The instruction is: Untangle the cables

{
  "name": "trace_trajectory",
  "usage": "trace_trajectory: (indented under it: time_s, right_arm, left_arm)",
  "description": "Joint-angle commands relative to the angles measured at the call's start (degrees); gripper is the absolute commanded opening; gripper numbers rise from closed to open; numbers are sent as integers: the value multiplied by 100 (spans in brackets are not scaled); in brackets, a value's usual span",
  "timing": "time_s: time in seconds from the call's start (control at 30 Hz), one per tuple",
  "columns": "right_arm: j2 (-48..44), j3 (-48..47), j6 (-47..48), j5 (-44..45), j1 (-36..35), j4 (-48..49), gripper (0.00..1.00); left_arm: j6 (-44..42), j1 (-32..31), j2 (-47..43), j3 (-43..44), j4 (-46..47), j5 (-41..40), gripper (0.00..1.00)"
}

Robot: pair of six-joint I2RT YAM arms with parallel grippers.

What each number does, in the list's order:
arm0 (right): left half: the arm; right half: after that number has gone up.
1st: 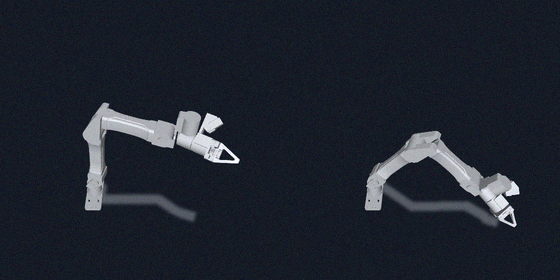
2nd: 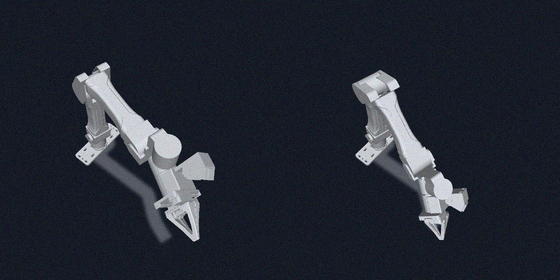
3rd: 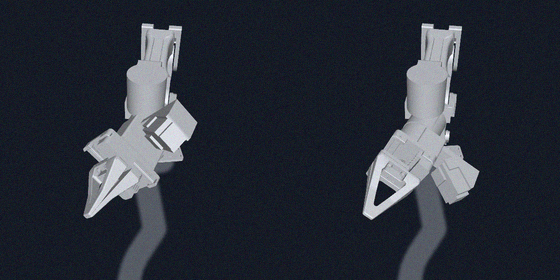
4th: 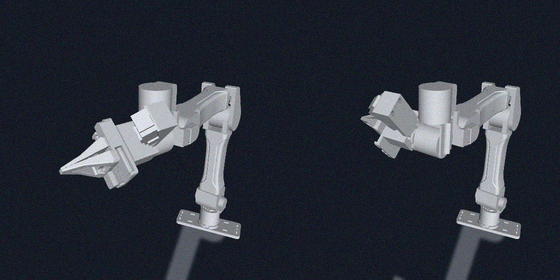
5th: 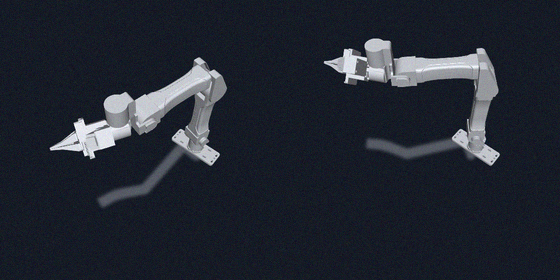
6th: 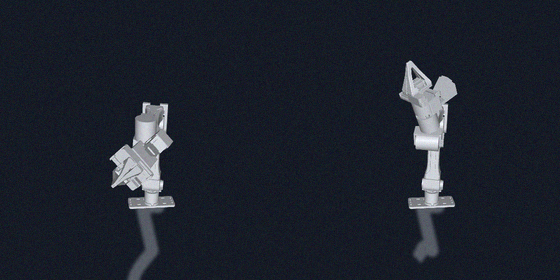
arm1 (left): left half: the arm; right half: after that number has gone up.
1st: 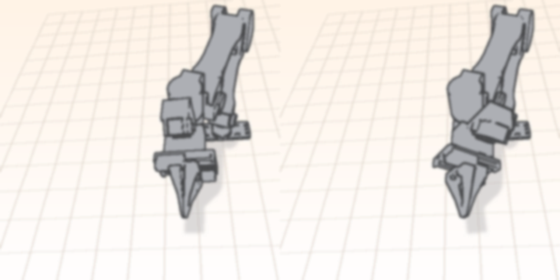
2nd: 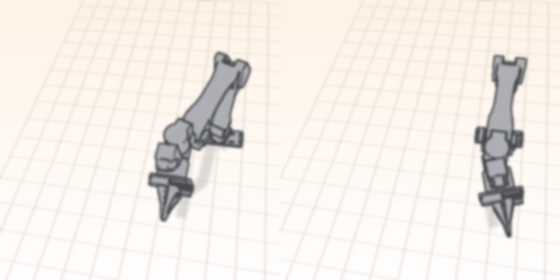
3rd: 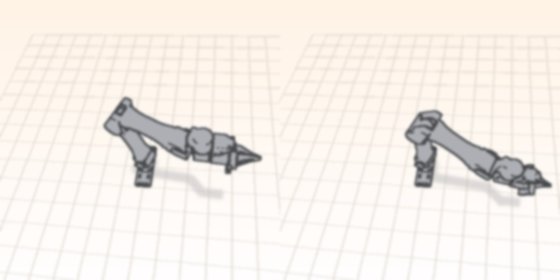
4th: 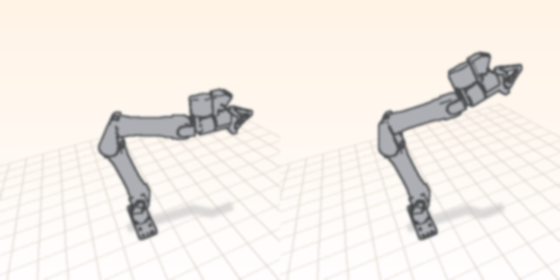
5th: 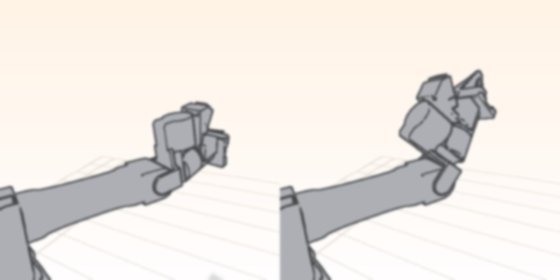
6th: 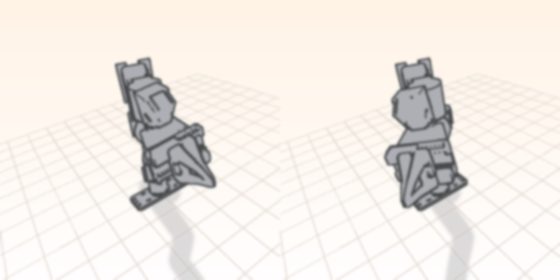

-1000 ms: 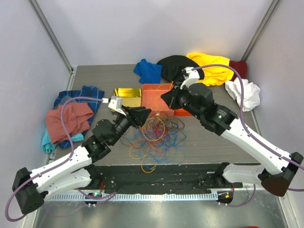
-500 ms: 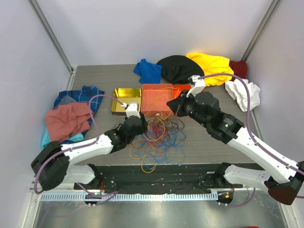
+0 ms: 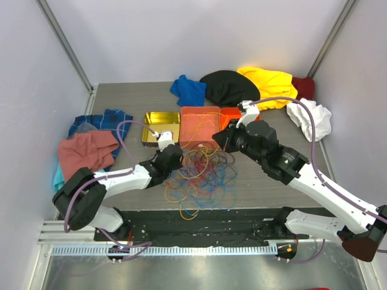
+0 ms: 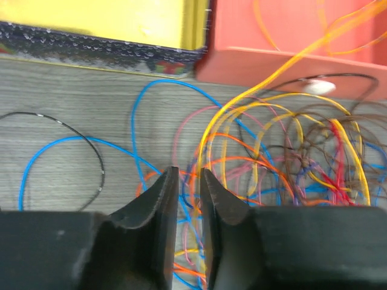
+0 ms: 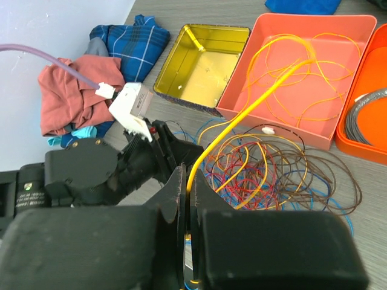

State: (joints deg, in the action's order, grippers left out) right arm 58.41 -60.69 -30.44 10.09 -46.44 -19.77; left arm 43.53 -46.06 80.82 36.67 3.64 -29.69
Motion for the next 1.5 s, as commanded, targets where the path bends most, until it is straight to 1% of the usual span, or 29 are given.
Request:
trace_trajectory:
  time_s: [0.0,0.03,0.07,0.13,0.17,0.23,0.27,0.4,0.43,0.57,0.63,0.67,0.8,0.83,0.93,1.0,1.2,1.37,1.47]
  right_arm:
    - [-14,4,-85,-165,-6,237,1]
    - [-5,13,-77,-182,-6,245,1]
    - [21,13,-77,-191,-6,246,1]
    - [91,-66,-68,-200,3,254,1]
    - [117,-110,-42,-209,3,246,1]
    - [170,-189,-15,-209,-6,272,1]
    - [188,-198,-6,-209,-6,281,1]
    - [258,-216,-50,-270,-6,386,1]
    - [293,-224,-59,-288,-6,430,1]
    - [434,-435,-68,-235,-6,491,1]
    - [513,-610,-137,-305,-6,561,1]
    - [557,-663,-173,-358,3,579,1]
    - [820,-848,-436,-665,-6,694,1]
    - [856,-883,-472,-701,-6,702,1]
    - [908,-919,-577,-727,-6,703,1]
    - [891,-919,-621,-771,-6,703,1]
    - [882,-866,-709,-894,-6,702,1]
    - [865,-840,-718,-877,-6,676,1]
    - [847,-813,-709,-859,-6,676,1]
  left_arm:
    - [86,141,127,288,357,103,15]
    - [86,133,58,341,365,165,10]
    - [68,133,-30,333,409,218,1]
    - [7,124,-284,193,602,402,0]
    - [-2,124,-634,114,794,438,0]
    - [-63,124,-1031,-10,980,622,0]
    - [-151,124,-1372,-123,1190,744,0]
    - [-292,115,-2102,-204,1420,1395,0]
    - [-301,115,-2218,-221,1499,1814,0]
    - [-275,45,-2544,-169,1850,2817,0]
    - [-336,-43,-2562,-133,2114,2943,0]
    - [-397,-200,-2545,-133,2202,3134,2]
    - [-1081,-684,-2404,-177,2527,3004,6]
    - [-1153,-763,-2343,-186,2589,3013,8]
    - [-1311,-1027,-2307,-203,2668,2715,9]
    - [-1329,-1054,-2290,-239,2721,2540,9]
    - [-1382,-1054,-2246,-257,2835,2468,11]
    - [-1303,-1063,-2193,-256,2949,2495,18]
    - [-1233,-1063,-2254,-397,3248,2530,23]
